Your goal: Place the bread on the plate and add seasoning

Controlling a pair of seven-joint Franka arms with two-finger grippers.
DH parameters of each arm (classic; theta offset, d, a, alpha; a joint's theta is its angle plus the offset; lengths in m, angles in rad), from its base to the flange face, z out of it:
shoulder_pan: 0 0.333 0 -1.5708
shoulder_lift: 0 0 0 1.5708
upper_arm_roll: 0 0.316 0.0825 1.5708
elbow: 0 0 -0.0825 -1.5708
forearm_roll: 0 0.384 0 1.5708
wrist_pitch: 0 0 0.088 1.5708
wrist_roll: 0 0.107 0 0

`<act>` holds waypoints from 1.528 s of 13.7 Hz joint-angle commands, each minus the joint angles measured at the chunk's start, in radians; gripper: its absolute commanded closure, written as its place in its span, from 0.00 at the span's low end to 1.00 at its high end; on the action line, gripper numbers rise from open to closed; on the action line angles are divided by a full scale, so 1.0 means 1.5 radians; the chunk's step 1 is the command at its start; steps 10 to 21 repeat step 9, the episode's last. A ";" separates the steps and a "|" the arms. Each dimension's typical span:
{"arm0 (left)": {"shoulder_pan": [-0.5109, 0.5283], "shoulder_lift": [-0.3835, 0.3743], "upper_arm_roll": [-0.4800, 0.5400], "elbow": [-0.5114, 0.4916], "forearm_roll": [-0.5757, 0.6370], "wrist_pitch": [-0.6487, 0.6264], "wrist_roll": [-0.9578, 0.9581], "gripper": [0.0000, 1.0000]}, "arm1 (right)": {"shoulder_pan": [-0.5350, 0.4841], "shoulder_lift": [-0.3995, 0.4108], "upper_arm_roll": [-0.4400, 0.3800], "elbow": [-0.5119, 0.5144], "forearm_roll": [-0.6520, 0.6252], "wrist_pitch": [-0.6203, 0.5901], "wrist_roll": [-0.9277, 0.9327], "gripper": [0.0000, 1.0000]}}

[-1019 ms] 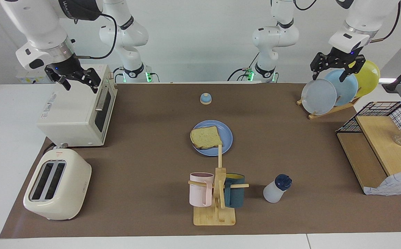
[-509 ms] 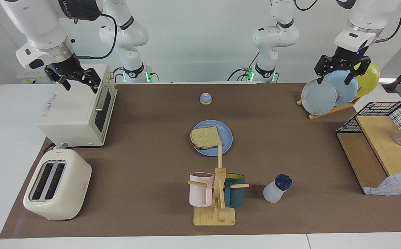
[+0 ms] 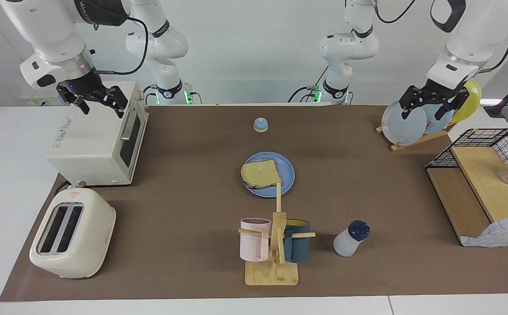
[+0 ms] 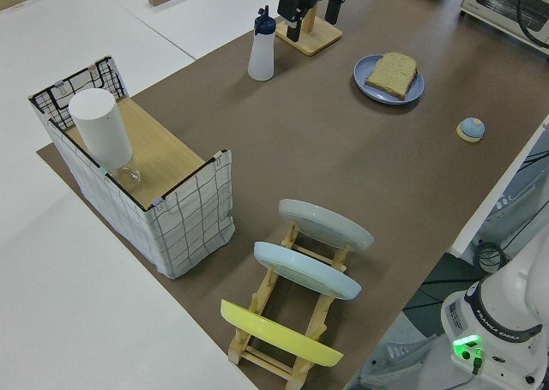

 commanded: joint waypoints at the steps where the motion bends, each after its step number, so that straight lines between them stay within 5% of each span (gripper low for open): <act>1: -0.013 -0.003 0.014 0.009 -0.010 -0.006 -0.008 0.00 | -0.008 -0.014 0.004 -0.015 -0.005 -0.003 -0.010 0.00; 21: -0.015 0.004 0.012 0.040 -0.021 -0.026 -0.008 0.00 | -0.008 -0.014 0.004 -0.015 -0.005 -0.003 -0.010 0.00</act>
